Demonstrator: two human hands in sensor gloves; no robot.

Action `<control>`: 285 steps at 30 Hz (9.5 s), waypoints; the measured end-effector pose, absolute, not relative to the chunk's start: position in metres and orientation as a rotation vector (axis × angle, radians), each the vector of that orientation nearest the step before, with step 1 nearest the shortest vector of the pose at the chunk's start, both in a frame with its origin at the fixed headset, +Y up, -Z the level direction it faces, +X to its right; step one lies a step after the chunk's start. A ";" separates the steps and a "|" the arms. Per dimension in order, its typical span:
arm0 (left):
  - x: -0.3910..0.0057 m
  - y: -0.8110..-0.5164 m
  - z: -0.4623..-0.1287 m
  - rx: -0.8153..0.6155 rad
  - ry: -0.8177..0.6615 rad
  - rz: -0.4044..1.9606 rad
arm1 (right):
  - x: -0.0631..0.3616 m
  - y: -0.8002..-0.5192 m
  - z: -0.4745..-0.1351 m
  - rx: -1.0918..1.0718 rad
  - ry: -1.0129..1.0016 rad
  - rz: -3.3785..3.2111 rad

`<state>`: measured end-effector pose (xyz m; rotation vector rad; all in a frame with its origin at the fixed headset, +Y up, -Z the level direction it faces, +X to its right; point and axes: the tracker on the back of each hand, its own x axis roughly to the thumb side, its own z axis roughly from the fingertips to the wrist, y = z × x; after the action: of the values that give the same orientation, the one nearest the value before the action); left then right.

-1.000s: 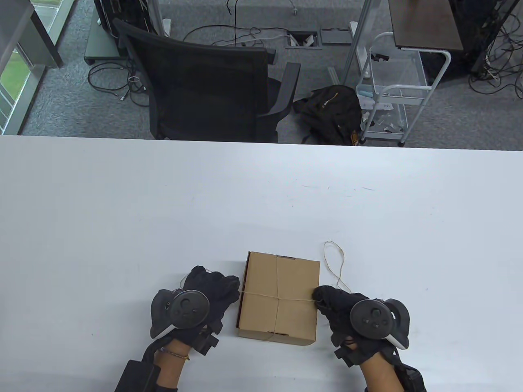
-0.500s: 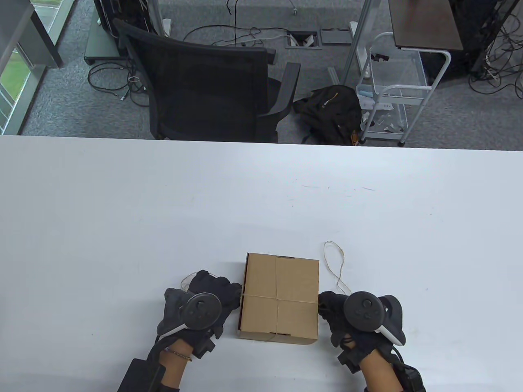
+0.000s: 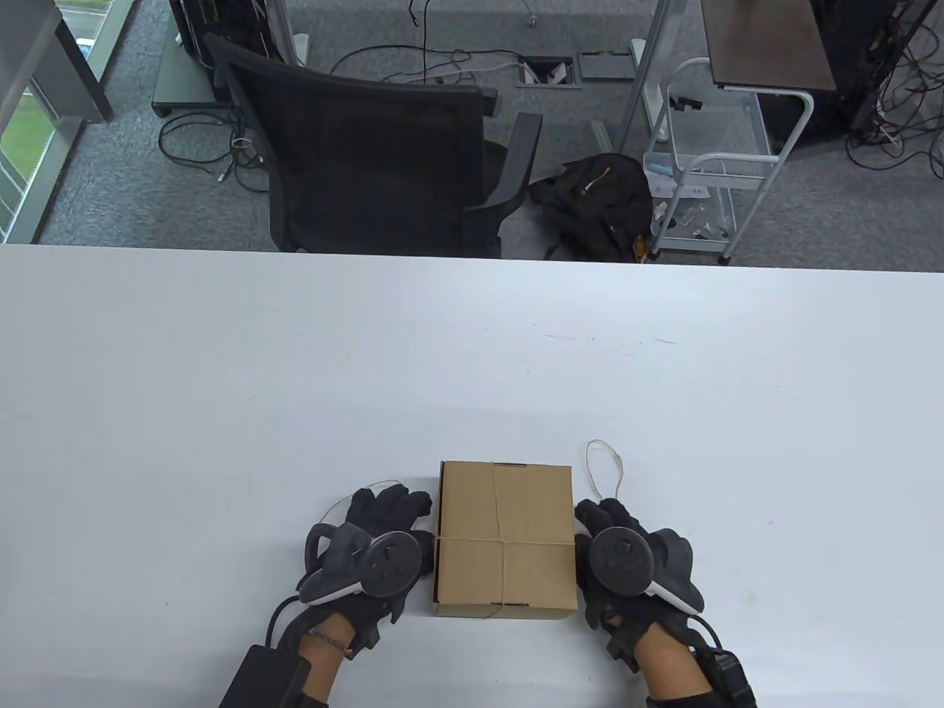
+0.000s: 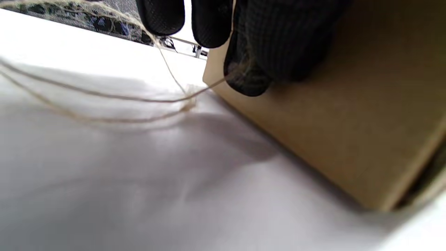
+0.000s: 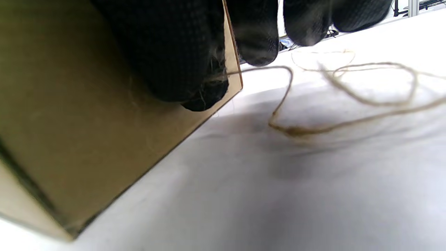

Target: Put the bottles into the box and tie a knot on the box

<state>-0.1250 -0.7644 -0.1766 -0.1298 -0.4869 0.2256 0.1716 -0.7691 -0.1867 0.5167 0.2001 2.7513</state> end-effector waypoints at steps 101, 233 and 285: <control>-0.107 -0.722 -0.155 0.057 -0.431 0.601 | 0.140 -0.696 -0.146 1.024 -0.387 2.600; -0.190 -0.724 -0.184 -0.212 -0.250 0.773 | 0.133 -0.746 -0.165 0.908 0.123 2.487; -0.114 -0.720 -0.161 0.091 -0.578 0.713 | 0.127 -0.737 -0.159 0.965 -0.018 2.470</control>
<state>-0.1141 -0.7196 -0.1606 0.0910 -0.5784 0.7129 0.1274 -0.7370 -0.1591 0.9651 -0.0184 2.4696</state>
